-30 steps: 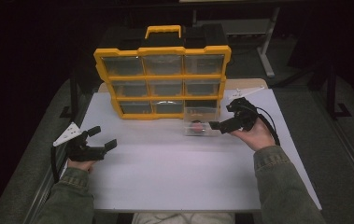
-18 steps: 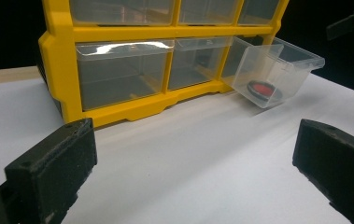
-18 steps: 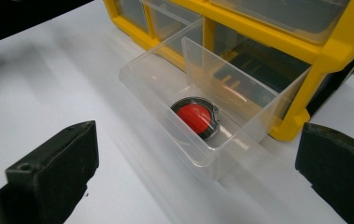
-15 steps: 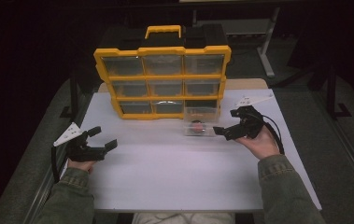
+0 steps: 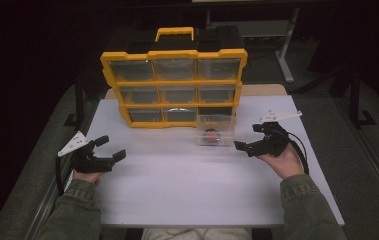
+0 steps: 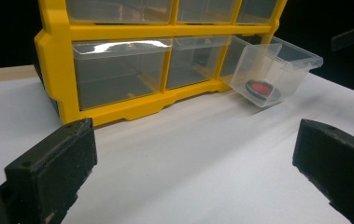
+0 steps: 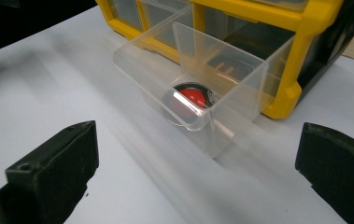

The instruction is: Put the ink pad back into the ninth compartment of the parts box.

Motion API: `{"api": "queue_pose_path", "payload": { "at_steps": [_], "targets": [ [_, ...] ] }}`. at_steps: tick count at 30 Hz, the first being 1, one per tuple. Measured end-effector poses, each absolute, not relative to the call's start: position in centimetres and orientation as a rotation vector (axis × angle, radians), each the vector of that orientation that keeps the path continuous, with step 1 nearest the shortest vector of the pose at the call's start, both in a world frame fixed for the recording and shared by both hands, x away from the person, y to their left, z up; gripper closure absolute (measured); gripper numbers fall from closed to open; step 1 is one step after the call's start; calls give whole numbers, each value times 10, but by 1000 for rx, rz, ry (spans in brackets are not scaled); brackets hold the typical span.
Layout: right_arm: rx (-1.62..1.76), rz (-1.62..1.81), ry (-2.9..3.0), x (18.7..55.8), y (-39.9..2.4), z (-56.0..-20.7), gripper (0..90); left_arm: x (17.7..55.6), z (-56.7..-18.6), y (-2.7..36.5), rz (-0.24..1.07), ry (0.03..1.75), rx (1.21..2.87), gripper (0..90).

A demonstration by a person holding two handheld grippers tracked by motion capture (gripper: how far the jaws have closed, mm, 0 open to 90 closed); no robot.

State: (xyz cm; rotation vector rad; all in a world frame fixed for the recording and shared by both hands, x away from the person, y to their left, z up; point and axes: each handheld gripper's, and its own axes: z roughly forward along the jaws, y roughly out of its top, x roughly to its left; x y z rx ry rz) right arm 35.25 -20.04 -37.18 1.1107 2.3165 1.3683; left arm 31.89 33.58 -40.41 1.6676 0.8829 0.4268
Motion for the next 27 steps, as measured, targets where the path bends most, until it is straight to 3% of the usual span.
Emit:
{"api": "queue_pose_path", "payload": {
  "at_steps": [27],
  "targets": [
    [1257, 1447, 2073, 319, -257, -402, 0, 320, -404, 335, 419, 874, 1669, 0]
  ]
}}
